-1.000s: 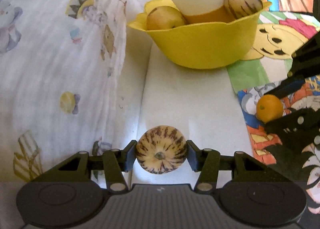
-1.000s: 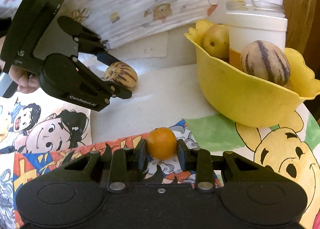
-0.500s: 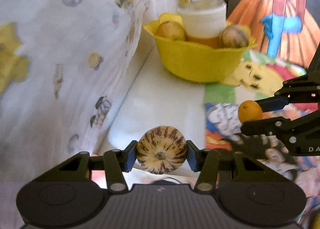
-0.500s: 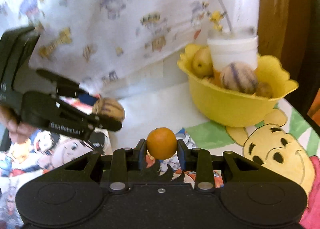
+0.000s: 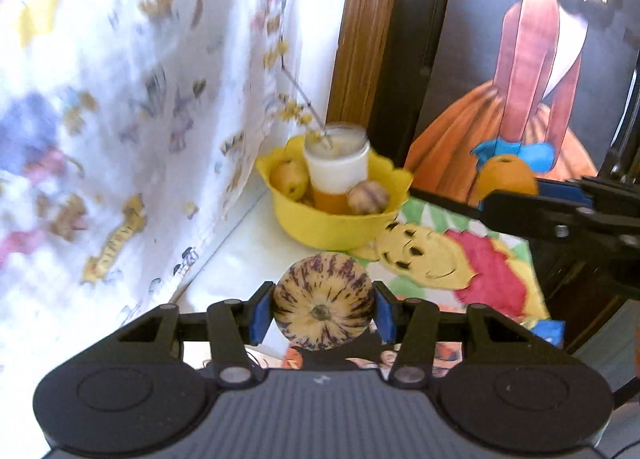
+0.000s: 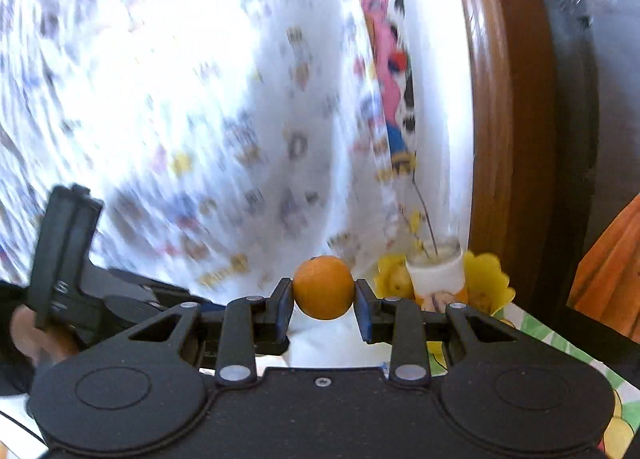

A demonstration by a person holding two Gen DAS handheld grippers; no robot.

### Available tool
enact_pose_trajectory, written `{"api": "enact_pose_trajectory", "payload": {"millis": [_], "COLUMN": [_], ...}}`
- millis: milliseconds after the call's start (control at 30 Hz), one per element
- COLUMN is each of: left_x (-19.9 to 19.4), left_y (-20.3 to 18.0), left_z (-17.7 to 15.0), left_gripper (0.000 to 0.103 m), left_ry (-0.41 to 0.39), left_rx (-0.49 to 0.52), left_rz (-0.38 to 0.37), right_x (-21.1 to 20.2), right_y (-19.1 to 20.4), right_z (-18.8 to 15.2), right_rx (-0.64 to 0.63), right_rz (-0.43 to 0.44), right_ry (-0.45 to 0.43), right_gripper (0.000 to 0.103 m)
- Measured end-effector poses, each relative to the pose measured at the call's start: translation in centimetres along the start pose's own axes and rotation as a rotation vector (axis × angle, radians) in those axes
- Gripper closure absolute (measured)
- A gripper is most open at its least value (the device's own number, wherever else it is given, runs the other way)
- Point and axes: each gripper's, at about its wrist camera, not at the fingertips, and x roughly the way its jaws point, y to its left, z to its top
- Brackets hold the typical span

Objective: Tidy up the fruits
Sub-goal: 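Carry the striped melon with the left tool to the tray while the right tool carries the orange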

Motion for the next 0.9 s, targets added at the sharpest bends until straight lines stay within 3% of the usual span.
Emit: {"api": "enact_pose_trajectory", "payload": {"millis": [267,433,733,900], "left_x": [-6.9,-9.7,-9.3,-8.8], "left_y": [-1.9,-2.8,-4.5,-5.2], "left_z": [0.0,-2.8,-11.4,-15.3], "left_gripper": [0.048,0.048,0.048,0.048], "left_ry": [-0.058,-0.061,-0.006,-0.021], "left_rx": [0.014,0.009,-0.012,0.015], "left_rz": [0.001,-0.013,-0.086,-0.123], "right_x": [-11.3,-16.0,-18.7,-18.2], "right_y": [4.0,5.5,6.1,6.1], "right_z": [0.1,-3.3,-11.4,-15.2], "right_rx": [0.114,0.149,0.165,0.144], "right_rz": [-0.032,-0.098,-0.167,-0.168], "right_ry": [-0.087,-0.069,-0.068,-0.088], "right_gripper": [0.069,0.069,0.069,0.069]}}
